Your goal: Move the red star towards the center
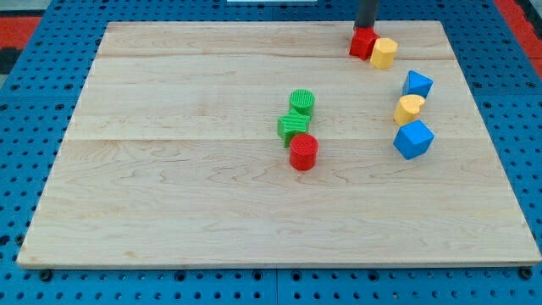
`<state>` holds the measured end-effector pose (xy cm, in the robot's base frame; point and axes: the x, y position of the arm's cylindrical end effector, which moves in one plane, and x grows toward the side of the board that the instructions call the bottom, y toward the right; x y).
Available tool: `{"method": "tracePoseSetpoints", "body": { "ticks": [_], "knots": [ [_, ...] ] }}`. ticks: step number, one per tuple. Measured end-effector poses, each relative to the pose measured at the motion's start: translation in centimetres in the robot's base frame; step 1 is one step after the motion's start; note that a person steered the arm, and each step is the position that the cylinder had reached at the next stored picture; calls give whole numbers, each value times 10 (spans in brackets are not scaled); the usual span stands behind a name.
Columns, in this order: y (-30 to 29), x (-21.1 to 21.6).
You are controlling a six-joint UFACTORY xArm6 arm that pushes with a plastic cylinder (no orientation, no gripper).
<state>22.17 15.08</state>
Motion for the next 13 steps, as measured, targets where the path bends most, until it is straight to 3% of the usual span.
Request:
{"method": "tracePoseSetpoints", "body": {
  "ticks": [2,6,9,11,13],
  "knots": [
    [10,-31],
    [28,12],
    [-28,10],
    [-28,43],
    [-71,64]
  ]
}}
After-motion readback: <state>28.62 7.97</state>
